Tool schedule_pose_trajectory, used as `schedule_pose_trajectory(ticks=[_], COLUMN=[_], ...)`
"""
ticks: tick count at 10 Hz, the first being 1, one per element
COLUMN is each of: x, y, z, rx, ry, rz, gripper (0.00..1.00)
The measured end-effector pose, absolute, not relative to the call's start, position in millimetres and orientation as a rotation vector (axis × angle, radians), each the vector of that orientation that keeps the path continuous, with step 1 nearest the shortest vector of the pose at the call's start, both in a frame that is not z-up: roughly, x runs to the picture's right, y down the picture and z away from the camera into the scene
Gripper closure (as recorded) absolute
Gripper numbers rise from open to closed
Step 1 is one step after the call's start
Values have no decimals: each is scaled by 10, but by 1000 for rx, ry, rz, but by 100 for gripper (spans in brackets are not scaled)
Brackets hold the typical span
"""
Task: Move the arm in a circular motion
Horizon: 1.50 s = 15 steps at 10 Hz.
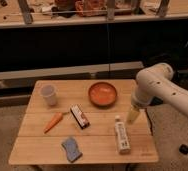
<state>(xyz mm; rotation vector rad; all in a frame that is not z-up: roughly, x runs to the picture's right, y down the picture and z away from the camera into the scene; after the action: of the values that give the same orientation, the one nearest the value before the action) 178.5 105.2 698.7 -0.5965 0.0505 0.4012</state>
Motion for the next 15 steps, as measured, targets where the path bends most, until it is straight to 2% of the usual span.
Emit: schedule_pose_trajectory(ticks=[6,9,12,15], x=[349,-345,-564,-354], y=[1179,1016,654,294], z=[6730,6687,6893,7100], rx=[-602,-582,-556,-533], ry=[15,-27,-47,-71], rz=[229,146,125,100], gripper=[20,20,20,20])
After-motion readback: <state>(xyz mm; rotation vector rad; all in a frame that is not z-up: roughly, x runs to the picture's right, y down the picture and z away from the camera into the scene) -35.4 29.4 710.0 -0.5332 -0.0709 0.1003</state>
